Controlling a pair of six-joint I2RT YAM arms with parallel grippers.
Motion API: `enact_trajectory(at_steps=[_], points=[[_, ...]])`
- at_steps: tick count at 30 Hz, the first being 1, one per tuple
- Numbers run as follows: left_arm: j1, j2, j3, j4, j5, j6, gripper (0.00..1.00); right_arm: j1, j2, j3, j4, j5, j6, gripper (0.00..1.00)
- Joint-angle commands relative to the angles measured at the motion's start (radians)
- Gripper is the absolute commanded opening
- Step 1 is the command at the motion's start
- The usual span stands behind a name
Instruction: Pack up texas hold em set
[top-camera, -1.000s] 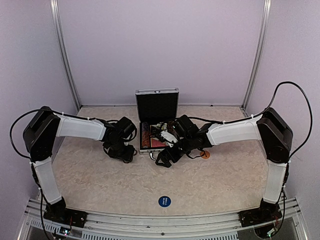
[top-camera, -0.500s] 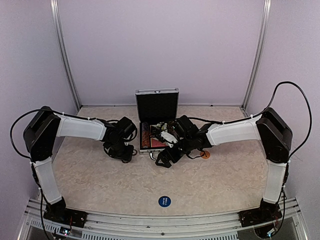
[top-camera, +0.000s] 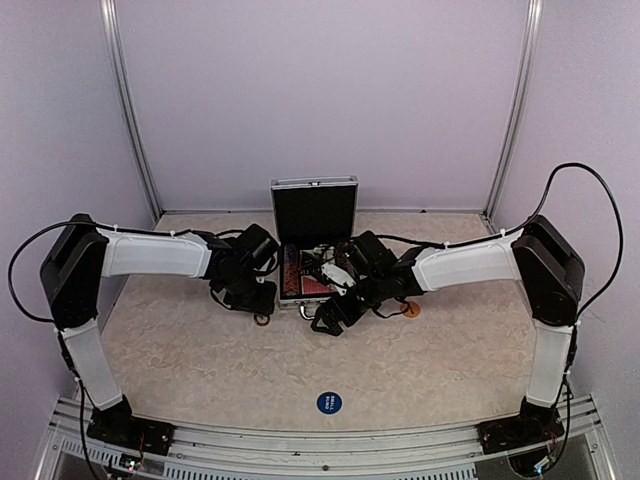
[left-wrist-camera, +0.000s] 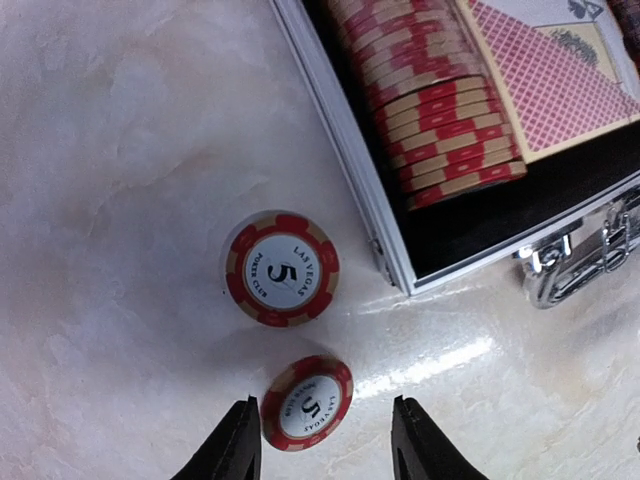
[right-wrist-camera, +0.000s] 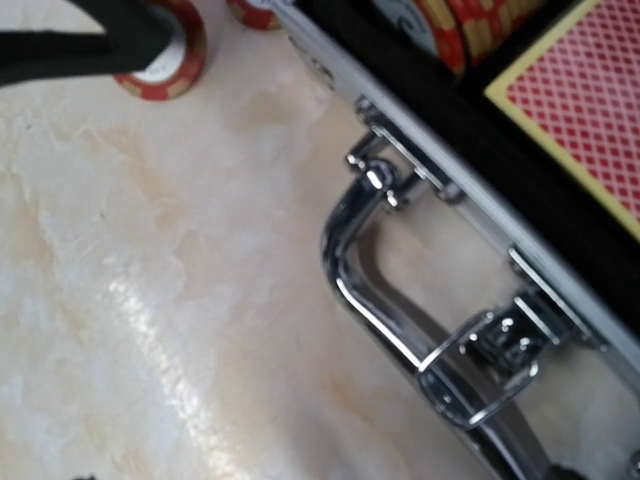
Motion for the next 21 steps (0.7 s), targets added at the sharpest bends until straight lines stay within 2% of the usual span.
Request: enact_trajectory(at_steps=[1,6,11,17,21], points=[[-0.014,-0.042,0.029,-0.009,-0.002,-0.017,0.45,0.01,0.014,0.036,-0.007,-0.006,0.009,0.97],[-0.019,-0.035,0.026,-0.005,-0.008,-0.022,0.46,0.01,0.019,0.042,-0.011,-0.008,0.006,0.97],[-0.015,-0.055,0.019,-0.009,-0.039,-0.042,0.54,0.01,0.032,0.069,-0.026,-0.007,0.002,0.97],[0.045,-0.168,-0.082,0.031,-0.076,-0.095,0.71,0.042,0.085,0.179,-0.069,0.03,-0.029,0.97],[0.091,-0.269,-0.168,0.061,-0.119,-0.122,0.89,0.078,0.166,0.304,-0.109,0.062,-0.059,0.97]])
